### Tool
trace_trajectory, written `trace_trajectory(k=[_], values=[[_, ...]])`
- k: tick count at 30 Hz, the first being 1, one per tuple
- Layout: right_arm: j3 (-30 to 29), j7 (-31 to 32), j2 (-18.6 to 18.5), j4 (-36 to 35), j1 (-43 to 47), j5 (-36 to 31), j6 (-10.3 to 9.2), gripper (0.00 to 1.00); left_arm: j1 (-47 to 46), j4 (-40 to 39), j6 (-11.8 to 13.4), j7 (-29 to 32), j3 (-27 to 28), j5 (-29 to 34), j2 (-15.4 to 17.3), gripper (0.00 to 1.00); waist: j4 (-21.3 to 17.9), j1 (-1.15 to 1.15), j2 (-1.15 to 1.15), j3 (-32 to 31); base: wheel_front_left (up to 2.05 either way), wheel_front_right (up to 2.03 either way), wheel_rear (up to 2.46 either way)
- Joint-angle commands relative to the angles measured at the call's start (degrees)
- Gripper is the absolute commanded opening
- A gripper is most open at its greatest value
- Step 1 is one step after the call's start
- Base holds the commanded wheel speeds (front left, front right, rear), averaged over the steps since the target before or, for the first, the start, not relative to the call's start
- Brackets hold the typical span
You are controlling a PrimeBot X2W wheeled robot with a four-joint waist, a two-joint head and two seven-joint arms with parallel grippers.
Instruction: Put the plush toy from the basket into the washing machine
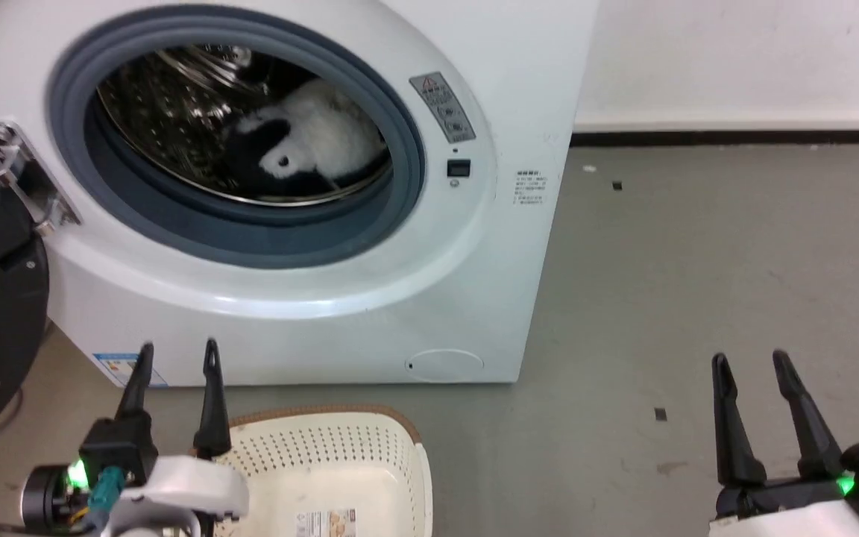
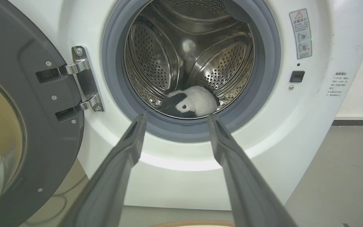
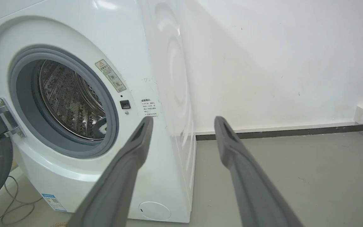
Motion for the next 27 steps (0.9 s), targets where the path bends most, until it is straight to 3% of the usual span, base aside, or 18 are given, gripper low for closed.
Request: trace_trajectory(k=[1, 7, 8, 27], values=[[0.0, -0.2, 0.0, 0.2, 1.5, -0.3, 0.03, 1.00, 1.8, -0.3, -0.2, -0.2, 0.2, 0.7, -0.3, 1.00, 0.3, 0.02, 0.00, -2.0, 0.00, 0.00, 0.00], [-0.5, -0.2, 0.0, 0.5, 3.3, 0.1, 0.03, 1.00, 4.9, 0.4, -0.7, -0.2, 0.1, 1.4, -0.8, 1.00, 0.5, 0.02, 0.00, -3.3, 0.00, 0.00, 0.00], [-0.4, 0.0, 0.0, 0.4, 2.7, -0.1, 0.00, 0.00, 4.4, 0.4, -0.5, 0.0, 0.1, 1.1, -0.7, 0.00, 0.4, 0.02, 0.00, -3.3, 0.00, 0.00, 0.00], [-0.2, 1.8, 0.0, 0.8, 1.8, -1.5, -0.01, 0.00, 4.6, -0.8, -0.5, 1.9, -0.4, 1.5, -1.1, 0.00, 0.4, 0.02, 0.00, -3.5, 0.00, 0.00, 0.00]])
